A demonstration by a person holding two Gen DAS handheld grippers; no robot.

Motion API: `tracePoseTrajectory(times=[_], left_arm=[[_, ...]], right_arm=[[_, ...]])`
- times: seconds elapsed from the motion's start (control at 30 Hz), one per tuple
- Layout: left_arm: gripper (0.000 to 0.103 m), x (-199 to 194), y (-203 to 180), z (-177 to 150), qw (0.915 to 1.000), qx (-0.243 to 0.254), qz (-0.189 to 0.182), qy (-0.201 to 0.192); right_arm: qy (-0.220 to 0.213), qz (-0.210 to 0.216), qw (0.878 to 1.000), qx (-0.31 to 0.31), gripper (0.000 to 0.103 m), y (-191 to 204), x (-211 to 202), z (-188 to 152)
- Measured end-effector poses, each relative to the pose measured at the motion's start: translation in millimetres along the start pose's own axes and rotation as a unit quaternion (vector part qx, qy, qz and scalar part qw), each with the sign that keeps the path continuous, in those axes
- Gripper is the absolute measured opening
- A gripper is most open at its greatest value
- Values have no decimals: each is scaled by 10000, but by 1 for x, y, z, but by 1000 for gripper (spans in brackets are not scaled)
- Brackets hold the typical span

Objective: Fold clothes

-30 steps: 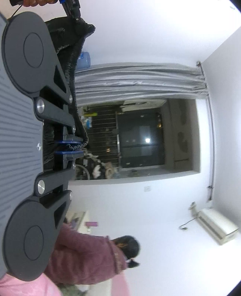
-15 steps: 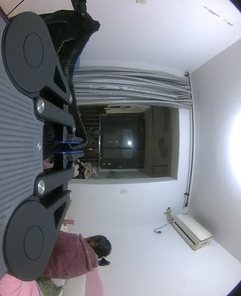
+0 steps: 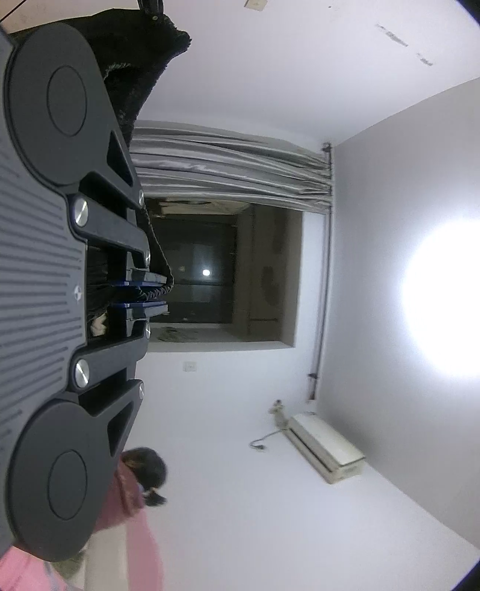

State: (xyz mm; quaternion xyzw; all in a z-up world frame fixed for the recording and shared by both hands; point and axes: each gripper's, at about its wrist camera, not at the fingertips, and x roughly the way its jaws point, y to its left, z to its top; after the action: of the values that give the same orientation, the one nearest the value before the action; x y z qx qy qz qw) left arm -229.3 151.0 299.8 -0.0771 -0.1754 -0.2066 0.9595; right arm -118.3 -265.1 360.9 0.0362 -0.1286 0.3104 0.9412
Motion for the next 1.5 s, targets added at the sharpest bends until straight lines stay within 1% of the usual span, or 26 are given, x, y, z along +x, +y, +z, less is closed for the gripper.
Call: tracePoseTrajectory(times=[0.13,0.23,0.3,0.37,0.47,0.53,0.6,0.7,0.73,0.77,0.8,0.87,0.93,1.03,1.07,1.1,1.13,1.17,1.2,1.23,1.27,1.3,1.37,1.4,1.43,1.5], left_arm=[[4,5,1,9,9998,-31,-131,-166],[4,19,11,4,9999,-89,-71,-104],[4,31,22,-6,9998,-204,44,80],[4,47,38,-26,9983,-356,233,396],[4,76,73,-74,9908,-520,695,1034],[4,94,102,-112,9797,-705,1043,1559],[4,109,131,-158,9637,-784,1444,2105],[4,130,179,-233,9275,-1039,1964,3005],[4,135,194,-258,9147,-1149,2110,3251],[4,140,208,-282,9040,-1187,2242,3441],[4,145,221,-304,8943,-1162,2367,3615],[4,156,241,-339,8781,-1119,2534,3901],[4,160,259,-371,8650,-1169,2636,4106],[6,164,280,-416,8464,-1144,2717,4435],[7,165,285,-426,8390,-1158,2735,4560],[14,165,291,-435,8316,-1200,2752,4673],[21,164,297,-441,8248,-1344,2776,4738],[33,161,304,-443,8193,-1523,2814,4758],[40,159,310,-442,8166,-1703,2851,4721],[42,157,313,-440,8168,-1876,2848,4653],[46,154,316,-438,8168,-2049,2843,4583],[52,152,320,-436,8163,-2227,2837,4513],[57,147,330,-433,8129,-2608,2829,4372],[57,144,334,-431,8102,-2767,2867,4299],[57,142,337,-429,8076,-2919,2903,4223],[57,135,342,-425,8049,-3142,2968,4066]], right_arm=[[-29,-46,9999,-157,9,3,1,4],[97,-77,9996,-272,9,3,15,-7],[325,-68,9992,-230,9,-1,35,-22],[685,-46,9975,-135,9,-7,62,-46],[1427,33,9898,5,9,-13,109,-99],[2008,83,9796,48,9,-15,145,-149],[2572,127,9663,22,9,-13,180,-206],[3333,129,9427,-103,9,-6,228,-295],[3551,106,9347,-138,9,-5,242,-323],[3746,88,9270,-147,9,-4,254,-350],[3940,70,9189,-156,9,-3,266,-376],[4312,32,9021,-156,9,-2,289,-427],[4619,-8,8869,-55,9,-5,301,-472],[4994,-37,8661,225,10,-10,317,-526],[5094,-21,8593,453,11,-18,323,-540],[5193,-2,8511,767,13,-26,326,-553],[5273,19,8423,1113,20,-35,328,-565],[5309,35,8335,1528,25,-45,329,-576],[5303,31,8249,1955,41,-57,329,-584],[5266,17,8162,2378,54,-68,328,-590],[5195,8,8070,2809,57,-80,326,-596],[5075,6,7989,3227,58,-92,323,-602],[4842,-29,7833,3898,60,-112,315,-609],[4726,-66,7770,4159,61,-123,311,-608],[4625,-93,7741,4323,62,-131,307,-607],[4490,-122,7765,4420,62,-142,297,-597]])
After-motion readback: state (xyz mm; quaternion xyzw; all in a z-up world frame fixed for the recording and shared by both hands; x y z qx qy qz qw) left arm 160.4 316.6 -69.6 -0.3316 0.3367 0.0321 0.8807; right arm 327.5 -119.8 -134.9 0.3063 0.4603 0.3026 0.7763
